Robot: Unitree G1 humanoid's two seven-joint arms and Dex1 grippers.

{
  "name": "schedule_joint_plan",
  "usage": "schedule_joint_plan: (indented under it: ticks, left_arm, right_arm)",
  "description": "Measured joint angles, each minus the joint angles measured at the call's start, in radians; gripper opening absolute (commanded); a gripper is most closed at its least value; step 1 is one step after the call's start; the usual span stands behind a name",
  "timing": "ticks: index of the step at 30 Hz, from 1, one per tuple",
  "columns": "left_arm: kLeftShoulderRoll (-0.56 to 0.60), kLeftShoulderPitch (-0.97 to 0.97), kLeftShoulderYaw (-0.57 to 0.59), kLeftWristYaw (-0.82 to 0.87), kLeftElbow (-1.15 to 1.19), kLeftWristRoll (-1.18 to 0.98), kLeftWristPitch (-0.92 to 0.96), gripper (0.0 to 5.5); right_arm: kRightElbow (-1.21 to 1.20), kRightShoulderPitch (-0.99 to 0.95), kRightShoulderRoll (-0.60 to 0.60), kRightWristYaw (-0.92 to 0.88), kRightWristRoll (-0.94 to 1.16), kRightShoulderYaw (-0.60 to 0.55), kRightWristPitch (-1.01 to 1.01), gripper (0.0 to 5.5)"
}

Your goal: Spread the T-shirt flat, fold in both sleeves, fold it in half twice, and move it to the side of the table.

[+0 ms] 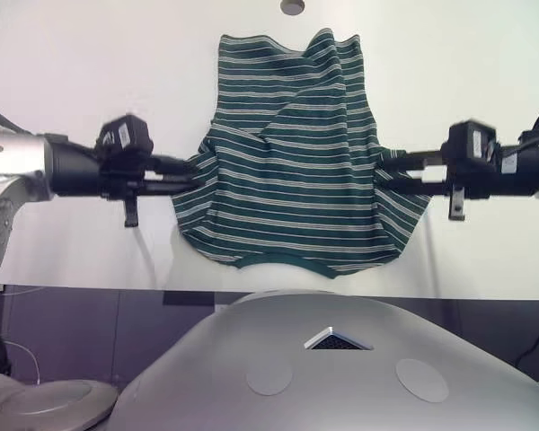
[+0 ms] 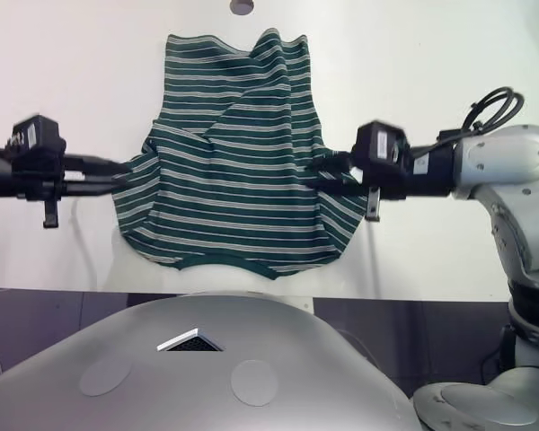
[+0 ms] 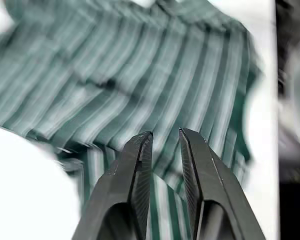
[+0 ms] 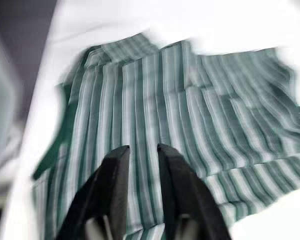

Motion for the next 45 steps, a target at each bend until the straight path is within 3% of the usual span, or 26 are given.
schedule_joint_plan:
  ticks: [2, 4, 8, 11, 16, 20, 23, 25, 30, 33, 39, 41, 45]
  left_arm:
    - [-0.207, -0.163, -0.106, 0.169, 0.16, 0.078, -0.001, 0.12]
    - [-0.331, -0.248, -0.196, 0.262, 0.327, 0.181, -0.062, 0.05]
    - [-0.475, -0.392, -0.381, 0.393, 0.726, 0.431, -0.242, 0.05]
    - [-0.547, -0.542, -0.448, 0.488, 1.017, 0.561, -0.4, 0.05]
    - [-0.649, -0.75, -0.451, 0.666, 1.464, 0.681, -0.571, 0.05]
    - [-0.699, -0.814, -0.382, 0.744, 1.657, 0.704, -0.674, 0.05]
    - [-0.7, -0.816, -0.241, 0.728, 1.631, 0.618, -0.836, 0.38]
    - [-0.661, -0.781, -0.121, 0.647, 1.487, 0.499, -0.805, 0.72]
    - [-0.407, -0.316, 0.04, 0.435, 0.917, 0.284, -0.319, 1.51]
    - [-0.295, -0.118, 0.103, 0.376, 0.648, 0.186, -0.049, 1.57]
    - [-0.259, 0.004, 0.116, 0.369, 0.489, 0.122, 0.16, 1.57]
    - [-0.263, 0.018, 0.1, 0.374, 0.499, 0.142, 0.123, 1.57]
    - [-0.262, 0.038, 0.056, 0.373, 0.543, 0.193, 0.015, 0.97]
  right_arm:
    - [0.24, -0.138, 0.14, -0.153, -0.166, 0.114, -0.107, 0.06]
    - [0.451, -0.223, 0.257, -0.253, -0.27, 0.192, -0.194, 0.02]
    - [0.906, -0.406, 0.447, -0.432, -0.433, 0.289, -0.362, 0.02]
    - [1.261, -0.559, 0.557, -0.548, -0.514, 0.311, -0.499, 0.02]
    - [1.664, -0.751, 0.597, -0.756, -0.62, 0.315, -0.64, 0.02]
    - [1.795, -0.802, 0.61, -0.894, -0.68, 0.284, -0.724, 0.02]
    - [1.741, -0.874, 0.612, -0.914, -0.627, 0.189, -0.935, 0.0]
    - [1.628, -0.851, 0.613, -0.835, -0.575, 0.152, -1.031, 0.0]
    - [1.114, -0.378, 0.603, -0.594, -0.488, 0.202, -0.876, 0.0]
    - [0.906, -0.215, 0.585, -0.572, -0.502, 0.233, -0.732, 0.0]
    - [0.781, -0.204, 0.54, -0.566, -0.567, 0.243, -0.591, 0.0]
    - [0.781, -0.204, 0.537, -0.569, -0.57, 0.242, -0.578, 0.0]
    - [0.781, -0.213, 0.53, -0.571, -0.571, 0.233, -0.576, 0.0]
